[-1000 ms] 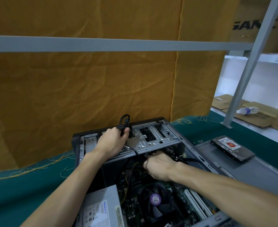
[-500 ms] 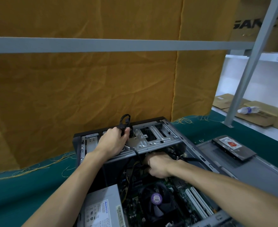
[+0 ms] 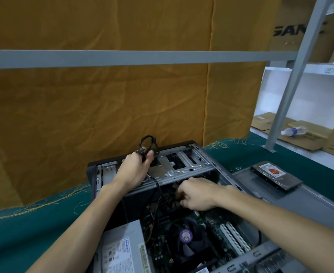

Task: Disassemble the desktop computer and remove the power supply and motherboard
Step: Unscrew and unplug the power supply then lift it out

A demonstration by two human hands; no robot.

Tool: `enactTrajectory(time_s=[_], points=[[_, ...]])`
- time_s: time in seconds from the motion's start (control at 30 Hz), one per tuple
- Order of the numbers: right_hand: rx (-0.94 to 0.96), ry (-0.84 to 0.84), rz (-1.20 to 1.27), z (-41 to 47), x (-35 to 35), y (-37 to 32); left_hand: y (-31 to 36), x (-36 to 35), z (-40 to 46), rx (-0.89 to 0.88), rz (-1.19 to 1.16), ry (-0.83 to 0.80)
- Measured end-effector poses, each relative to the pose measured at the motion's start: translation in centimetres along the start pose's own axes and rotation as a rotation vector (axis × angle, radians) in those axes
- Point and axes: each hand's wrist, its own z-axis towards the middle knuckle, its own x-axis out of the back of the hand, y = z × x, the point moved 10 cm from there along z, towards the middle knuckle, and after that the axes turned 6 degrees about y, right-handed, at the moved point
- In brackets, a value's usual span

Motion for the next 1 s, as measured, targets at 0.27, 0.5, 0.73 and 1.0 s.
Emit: enactTrajectory(time_s=[0.27,0.5,0.73,1.0], points=[[-0.144,0.304,1.285,-5.6,7.2,2.0,5.4,2.5,-1.1,-0.052,-0.427,0.227],[-0.491,0.234,1.24,-5.9,5.2,1.9,13.0,4.8,-3.2,-0.266,-0.503,0.387],[-0.432,0.337,1.713,-5.8,6.4,0.0,16.1,6.4,-4.0,-0.342,-0.493,0.455],[-0.124,0.179,1.044,-8.3,8.4,-2.7,15.0,5.1,-4.3,-0.274,-0.366,0.427]])
